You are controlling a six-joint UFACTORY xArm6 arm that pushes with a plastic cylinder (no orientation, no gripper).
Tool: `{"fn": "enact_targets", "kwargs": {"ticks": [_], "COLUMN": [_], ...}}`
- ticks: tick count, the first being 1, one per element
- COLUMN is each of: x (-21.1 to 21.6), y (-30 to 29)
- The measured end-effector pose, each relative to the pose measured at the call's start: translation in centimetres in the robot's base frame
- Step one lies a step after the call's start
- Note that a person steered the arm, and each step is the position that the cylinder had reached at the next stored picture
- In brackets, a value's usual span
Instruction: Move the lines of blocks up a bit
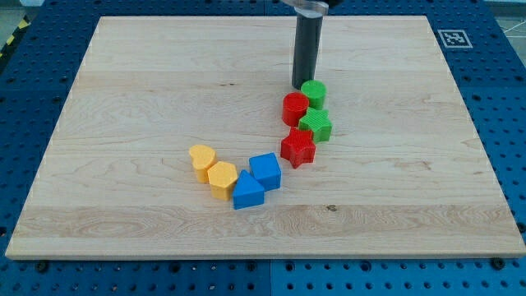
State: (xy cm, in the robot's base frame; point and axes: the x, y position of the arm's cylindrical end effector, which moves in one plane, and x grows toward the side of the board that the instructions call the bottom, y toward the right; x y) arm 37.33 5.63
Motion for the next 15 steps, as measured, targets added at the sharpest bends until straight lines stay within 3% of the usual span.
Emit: {"fn": "enact_targets", "kwargs": {"ticks": [1,2,4,7,12,14,15], "x": [1.6,-0.1,-9.1,1.0,12.5,12.8,8.8], "y": [0.0,0.0,-1.0,-6.9,-5.6,-3.5,-2.6]}}
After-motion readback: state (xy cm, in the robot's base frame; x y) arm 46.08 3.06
